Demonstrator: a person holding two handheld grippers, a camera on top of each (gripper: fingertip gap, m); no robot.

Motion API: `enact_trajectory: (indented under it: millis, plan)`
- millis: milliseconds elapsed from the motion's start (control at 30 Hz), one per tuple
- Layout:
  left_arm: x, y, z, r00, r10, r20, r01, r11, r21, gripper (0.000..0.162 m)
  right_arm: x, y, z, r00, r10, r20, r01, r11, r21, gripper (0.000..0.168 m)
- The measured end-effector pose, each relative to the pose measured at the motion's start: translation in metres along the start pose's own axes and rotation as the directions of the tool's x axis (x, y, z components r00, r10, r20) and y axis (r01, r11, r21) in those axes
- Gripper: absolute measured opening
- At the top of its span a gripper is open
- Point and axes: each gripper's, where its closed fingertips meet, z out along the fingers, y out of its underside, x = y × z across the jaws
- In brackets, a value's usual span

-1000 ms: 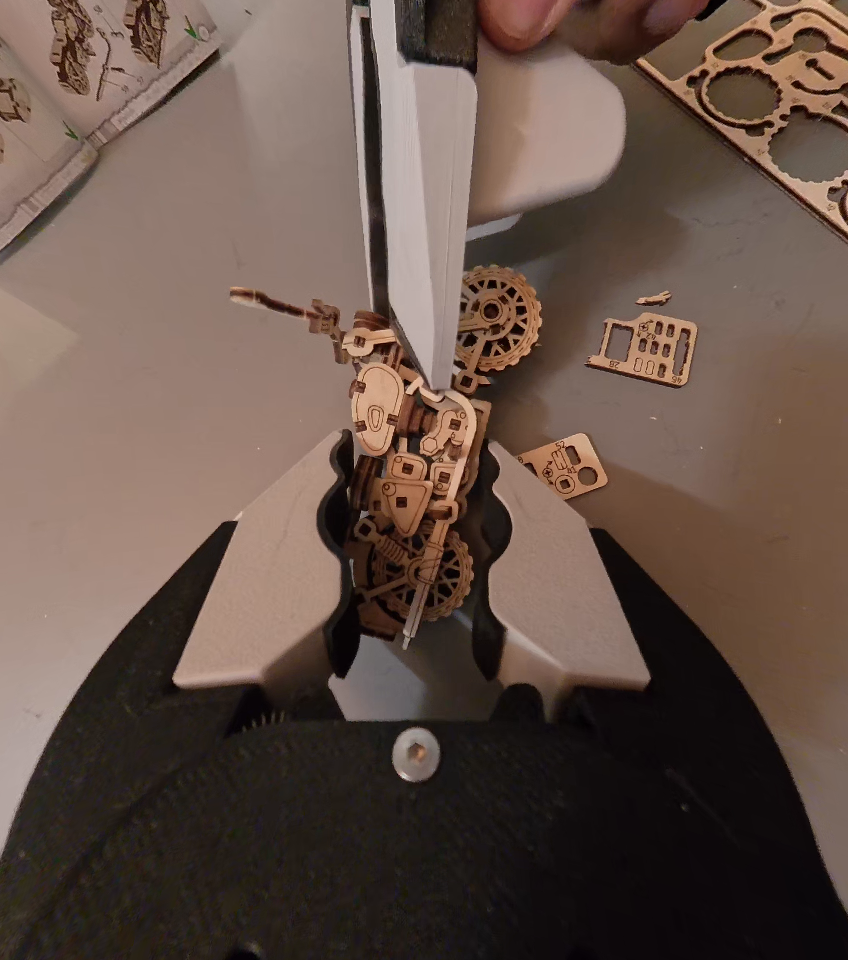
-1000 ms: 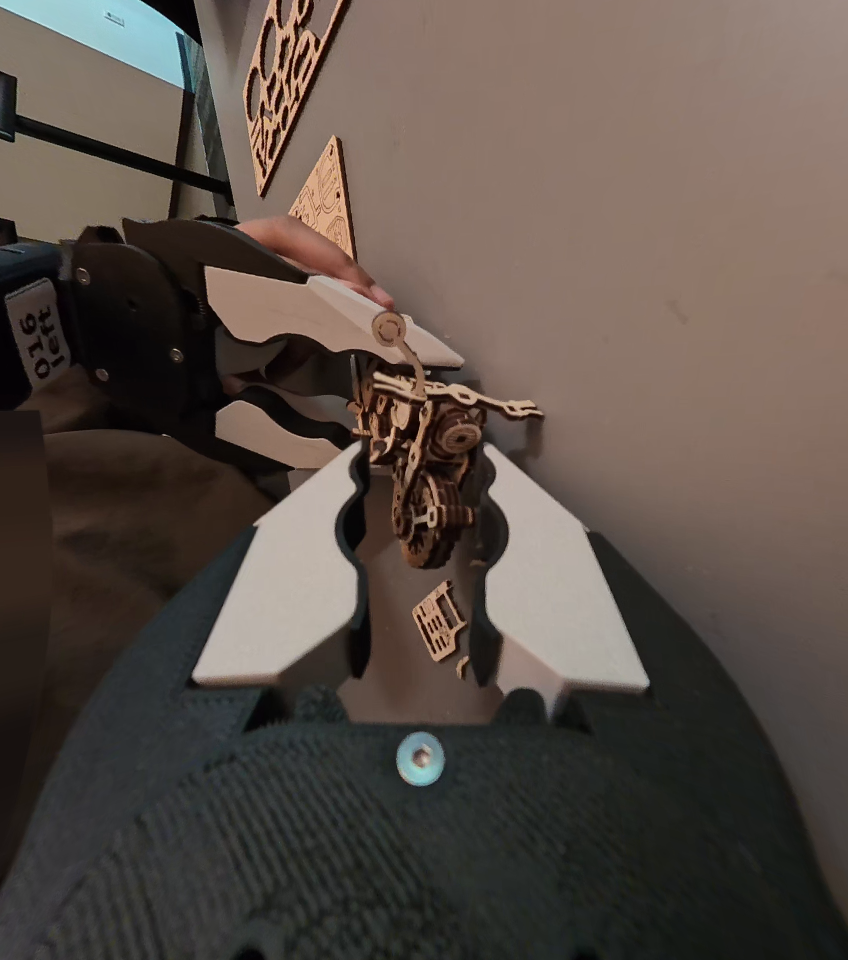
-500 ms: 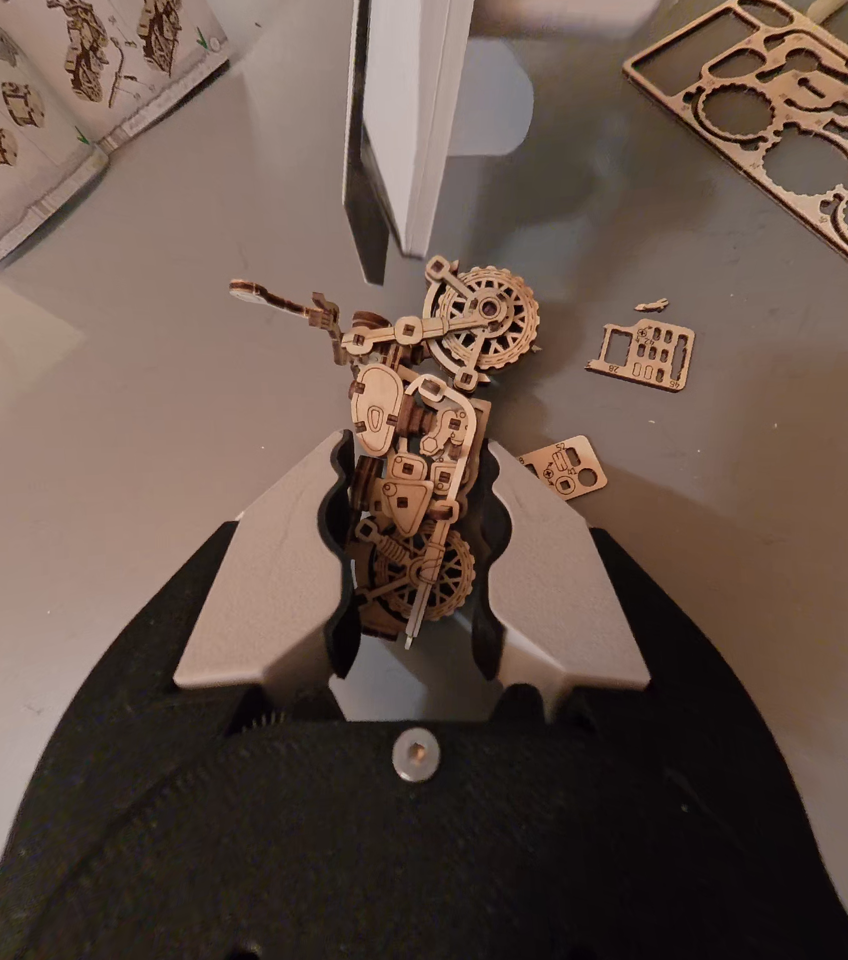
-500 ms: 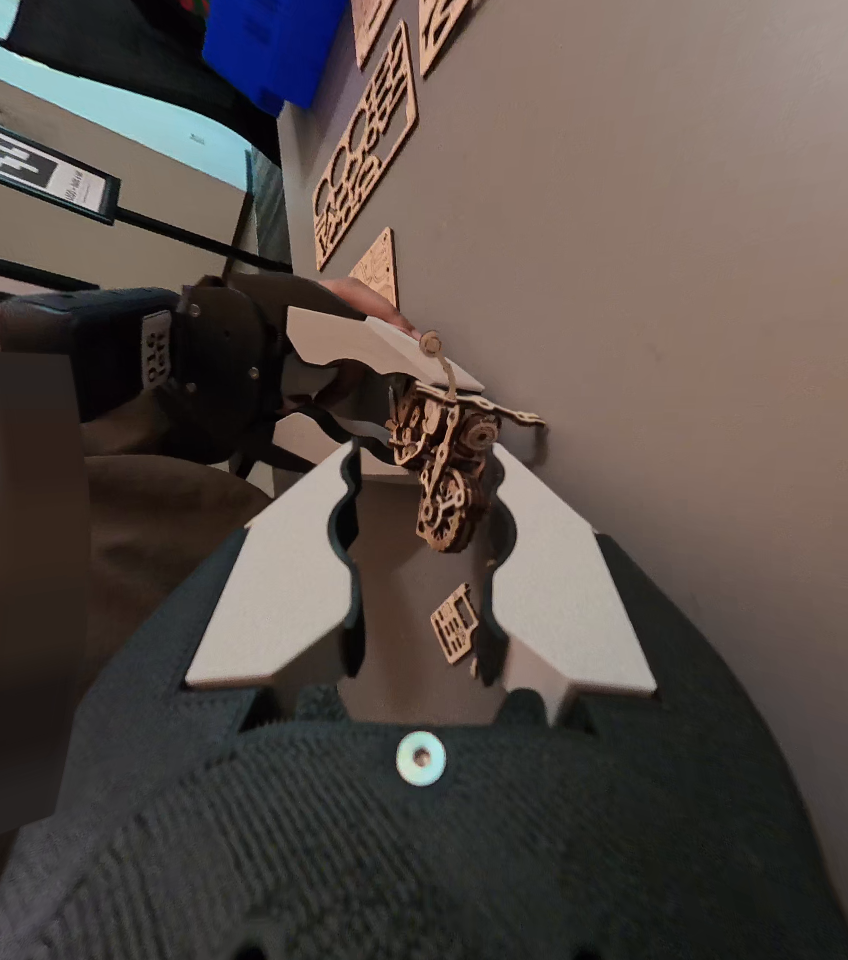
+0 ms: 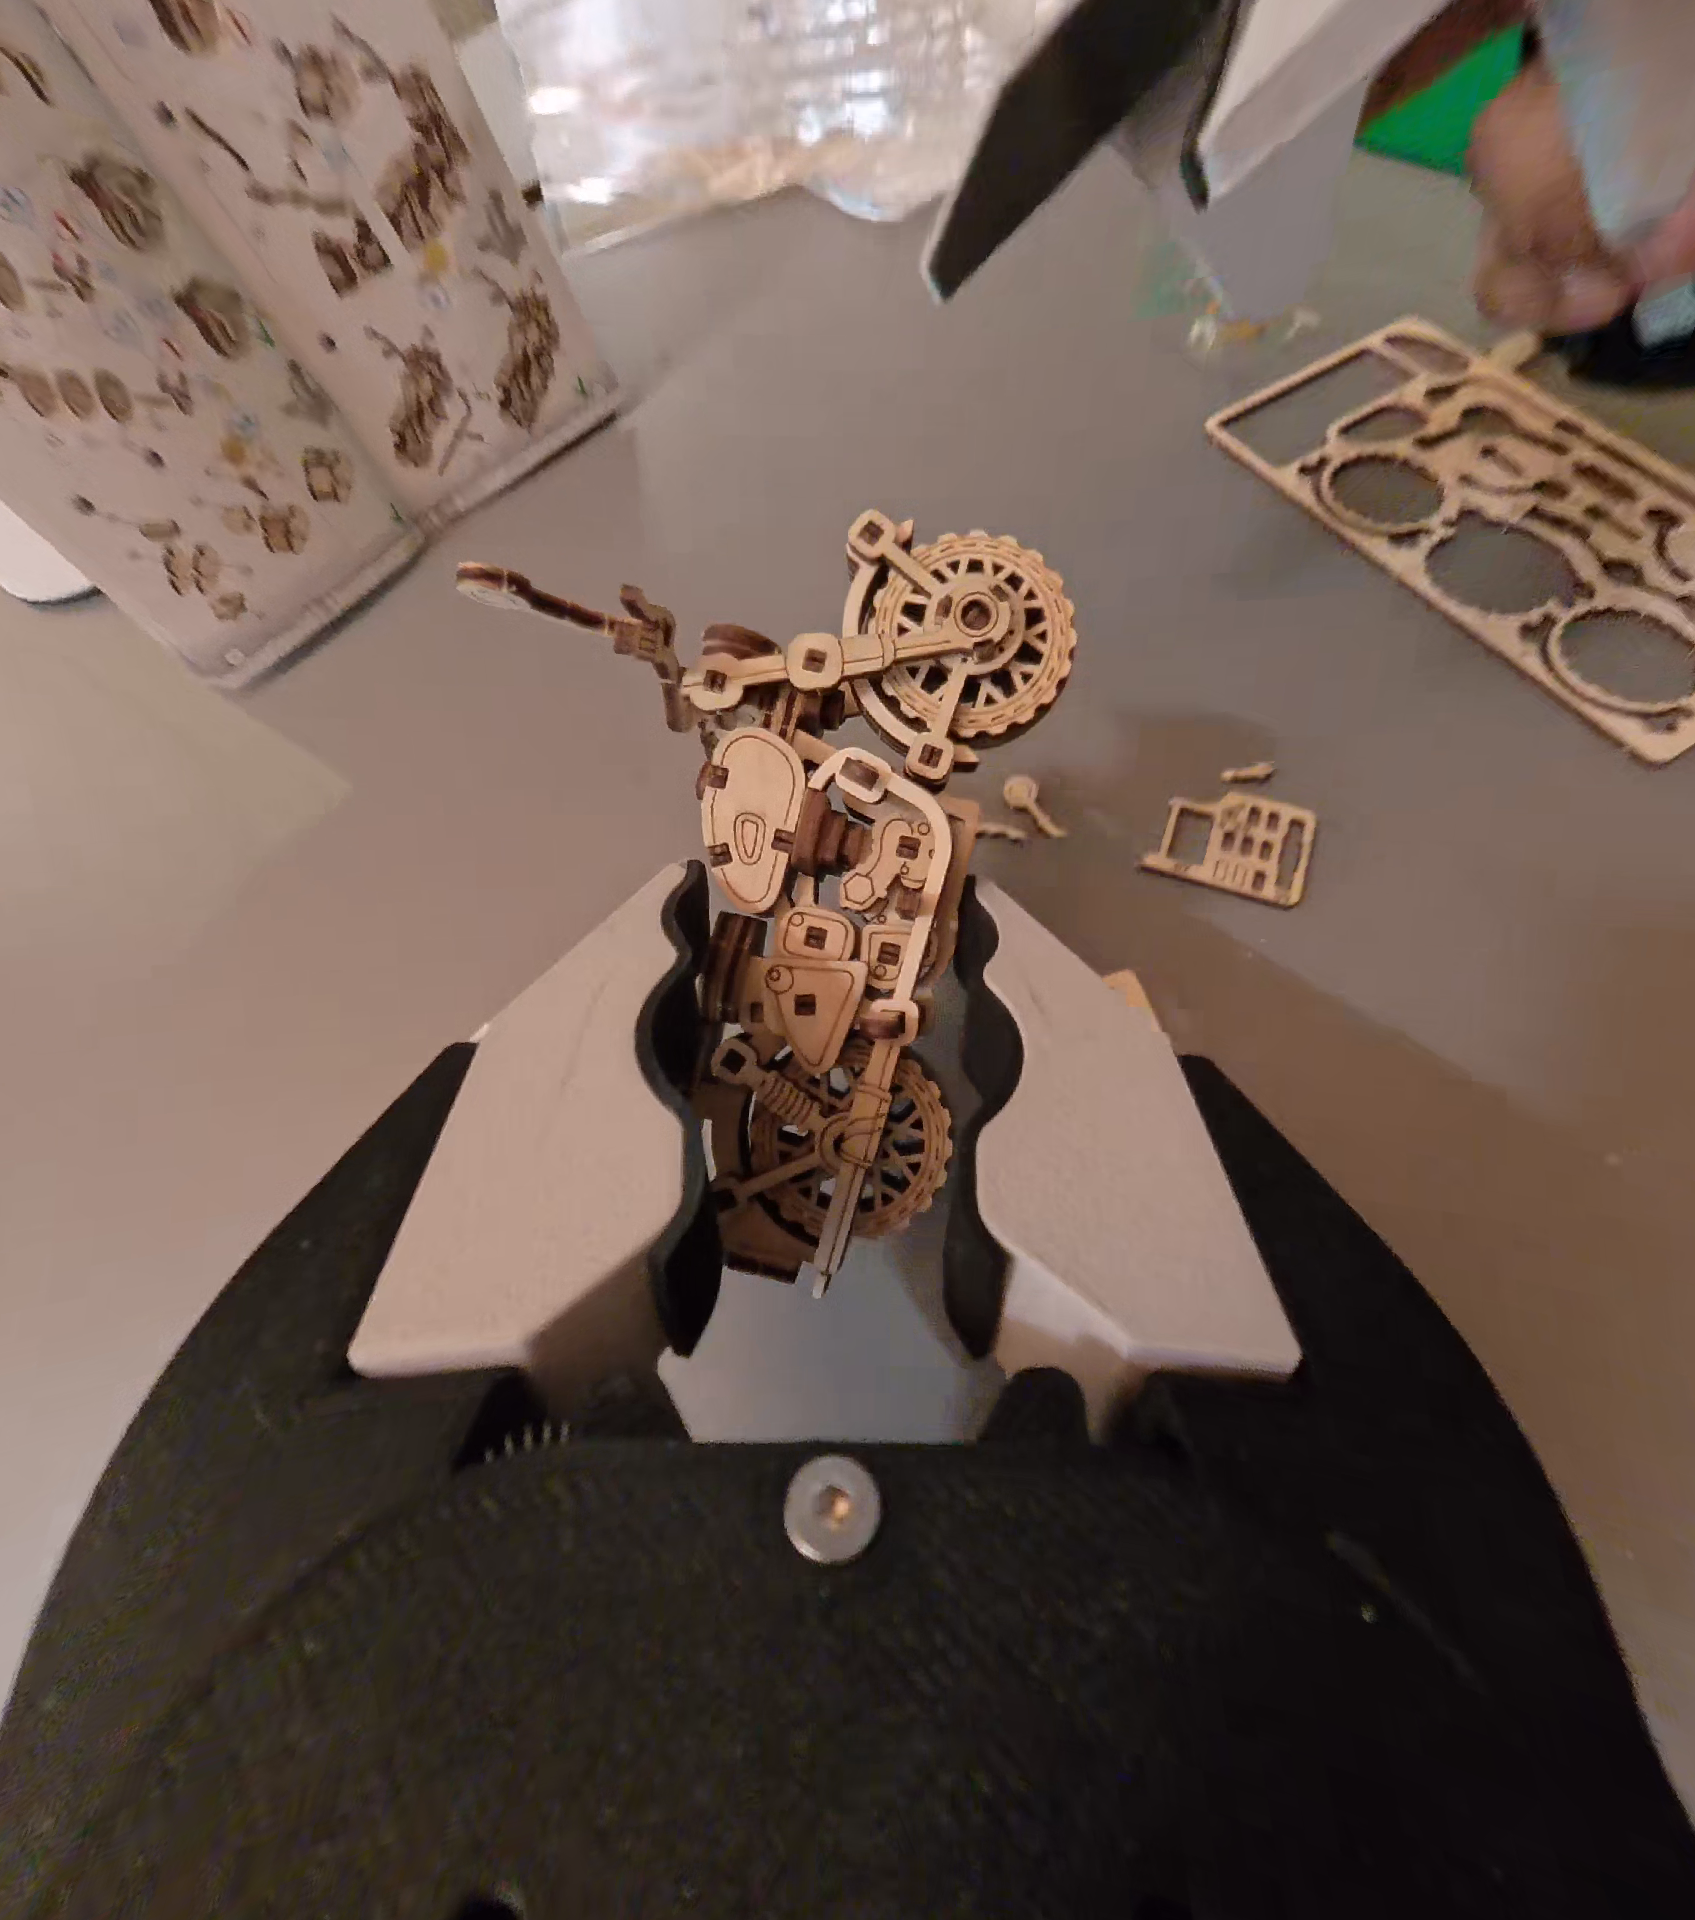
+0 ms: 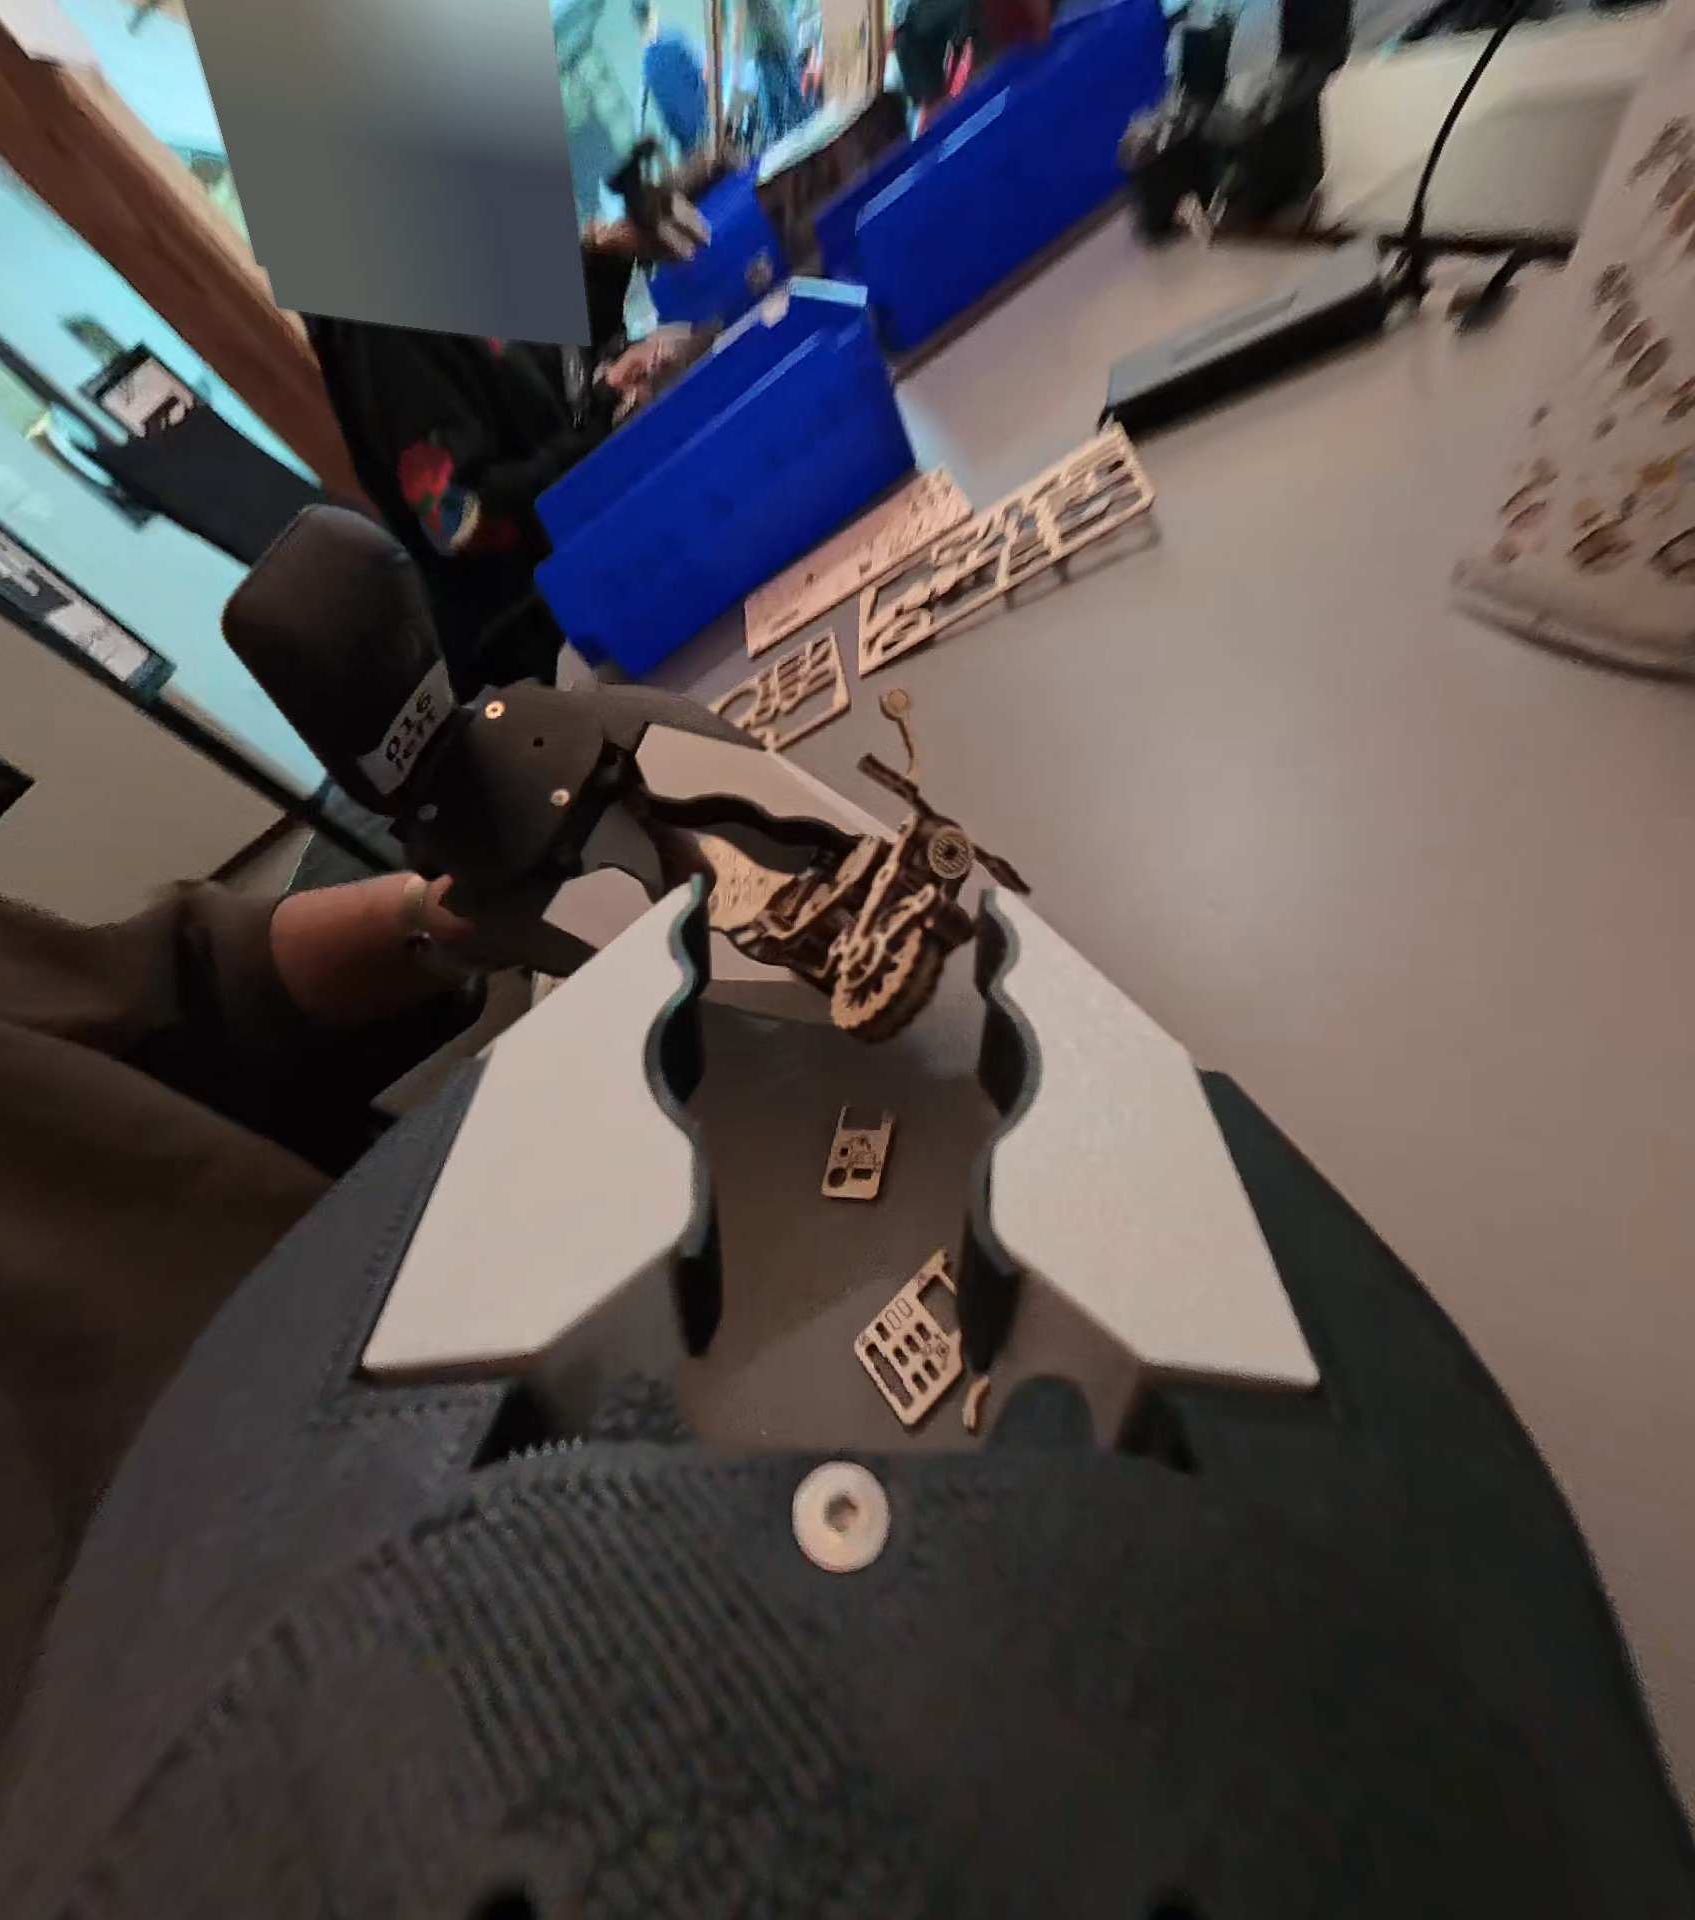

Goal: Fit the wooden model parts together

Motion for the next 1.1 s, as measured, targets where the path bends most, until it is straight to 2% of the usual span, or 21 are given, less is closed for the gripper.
enact_trajectory:
  millis: [133,300,567,800,967,1100]
  plan:
    - [0.006,-0.015,-0.011,1.0,0.009,0.015,-0.01,0.998,0.055,0.046,-0.009,0.015,-0.013,0.998,-0.006,-0.064,0.014,0.993,0.118,0.044]
    - [0.022,-0.023,-0.018,1.0,-0.002,-0.005,0.002,0.997,0.076,0.046,-0.031,0.046,0.0,0.995,0.096,-0.002,-0.094,0.984,0.151,0.036]
    - [0.037,-0.039,-0.026,0.999,-0.034,0.01,0.032,0.99,0.139,0.045,-0.04,0.045,-0.004,0.963,0.257,0.077,-0.267,0.891,0.367,0.019]
    - [0.037,-0.038,-0.026,0.999,-0.028,0.046,0.021,0.989,0.147,0.045,-0.045,0.047,0.004,0.948,0.298,0.111,-0.318,0.862,0.395,0.017]
    - [0.037,-0.036,-0.023,0.997,-0.034,0.067,0.024,0.989,0.145,0.045,-0.043,0.046,0.002,0.929,0.342,0.137,-0.365,0.797,0.482,0.007]
    - [0.039,-0.034,-0.02,0.996,-0.035,0.079,0.024,0.99,0.138,0.045,-0.041,0.049,0.005,0.916,0.374,0.144,-0.394,0.78,0.485,0.006]
